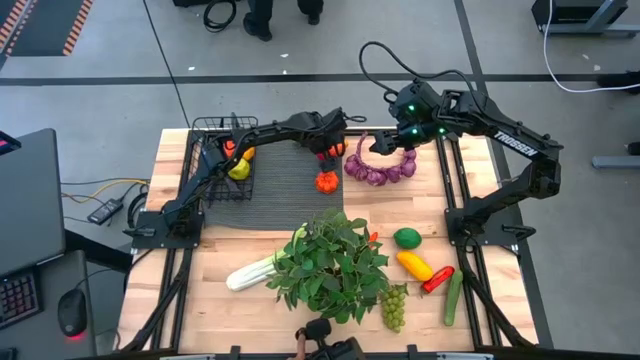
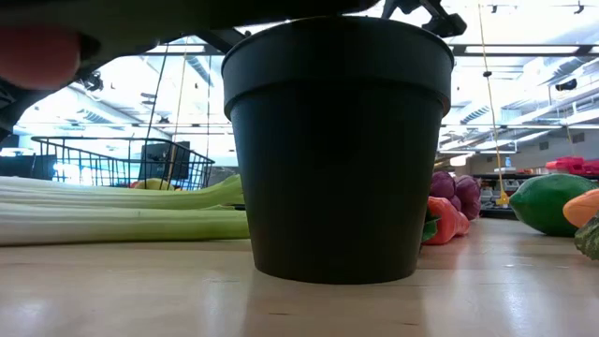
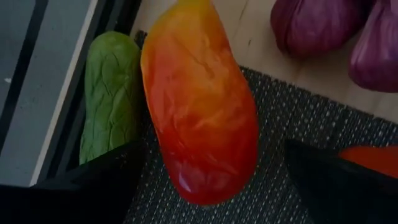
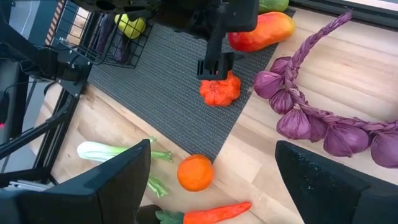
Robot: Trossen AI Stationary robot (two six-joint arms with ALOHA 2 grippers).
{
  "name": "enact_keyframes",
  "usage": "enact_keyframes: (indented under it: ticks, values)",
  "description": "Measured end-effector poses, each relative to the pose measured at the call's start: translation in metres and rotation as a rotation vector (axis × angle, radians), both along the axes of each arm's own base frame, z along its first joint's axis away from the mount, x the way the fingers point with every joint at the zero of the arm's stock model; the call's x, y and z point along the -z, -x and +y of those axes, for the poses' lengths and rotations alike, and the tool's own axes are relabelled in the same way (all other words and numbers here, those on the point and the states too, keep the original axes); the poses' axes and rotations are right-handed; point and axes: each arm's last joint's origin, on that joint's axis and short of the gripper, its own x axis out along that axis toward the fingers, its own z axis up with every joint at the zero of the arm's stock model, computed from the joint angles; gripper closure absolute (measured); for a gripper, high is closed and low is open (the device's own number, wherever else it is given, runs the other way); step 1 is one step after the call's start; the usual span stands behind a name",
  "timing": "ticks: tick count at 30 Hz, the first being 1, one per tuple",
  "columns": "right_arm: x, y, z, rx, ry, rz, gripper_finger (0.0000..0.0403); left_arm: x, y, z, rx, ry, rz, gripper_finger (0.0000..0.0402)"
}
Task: Build produce basket
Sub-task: Put the orange mango into the wire basket
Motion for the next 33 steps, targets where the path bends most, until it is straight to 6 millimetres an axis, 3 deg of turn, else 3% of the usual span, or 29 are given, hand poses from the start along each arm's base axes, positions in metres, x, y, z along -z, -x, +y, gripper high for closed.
enact_keyframes:
  ticks: [10, 24, 33]
  values:
    - [0.0, 0.0, 0.001, -0.007, -0.001, 0.002, 0.0056, 0.011, 0.001, 0.002, -0.065, 0.035, 0.012, 0.0034]
    - [0.0, 0.0, 0.001, -0.014, 0.005, 0.005, 0.0056, 0.01, 0.0, 0.001, -0.077, 0.039, 0.009, 0.0181]
    - [0.0, 0.0, 0.001, -0.039, 0.044, 0.019, 0.0056, -0.005, 0.011, -0.008, -0.083, 0.139, 0.122, 0.0174]
